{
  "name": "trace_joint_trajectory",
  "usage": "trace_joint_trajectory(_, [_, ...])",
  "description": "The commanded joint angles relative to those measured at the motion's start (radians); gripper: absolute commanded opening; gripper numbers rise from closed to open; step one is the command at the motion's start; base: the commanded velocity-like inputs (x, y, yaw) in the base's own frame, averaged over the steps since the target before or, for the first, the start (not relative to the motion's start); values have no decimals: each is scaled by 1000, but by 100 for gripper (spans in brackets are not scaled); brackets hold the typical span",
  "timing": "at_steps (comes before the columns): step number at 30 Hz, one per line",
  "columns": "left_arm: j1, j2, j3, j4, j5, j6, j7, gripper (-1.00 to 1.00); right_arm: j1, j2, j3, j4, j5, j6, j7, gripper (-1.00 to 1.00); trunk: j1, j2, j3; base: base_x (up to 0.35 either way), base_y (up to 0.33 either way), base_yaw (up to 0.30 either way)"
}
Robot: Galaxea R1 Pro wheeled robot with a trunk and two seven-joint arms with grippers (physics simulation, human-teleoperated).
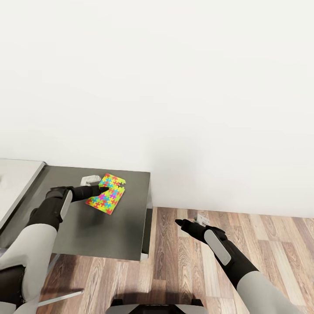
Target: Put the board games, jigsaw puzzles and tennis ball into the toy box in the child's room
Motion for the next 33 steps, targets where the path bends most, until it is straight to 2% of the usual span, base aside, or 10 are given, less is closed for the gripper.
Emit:
trace_joint_trajectory(1, [0, -1, 3, 13, -5, 7, -8, 100, -1, -1, 4, -2, -10, 1, -10, 100, 1, -1, -2, 0, 0, 0])
trace_joint_trajectory(15, [0, -1, 3, 13, -5, 7, -9, 100, -1, -1, 3, -2, -10, 1, -10, 100, 1, -1, -1, 0, 0, 0])
trace_joint_trajectory(33, [0, -1, 4, 13, -5, 7, -9, 100, -1, -1, 3, -2, -10, 2, -9, 100, 1, -1, 13, 0, 0, 0])
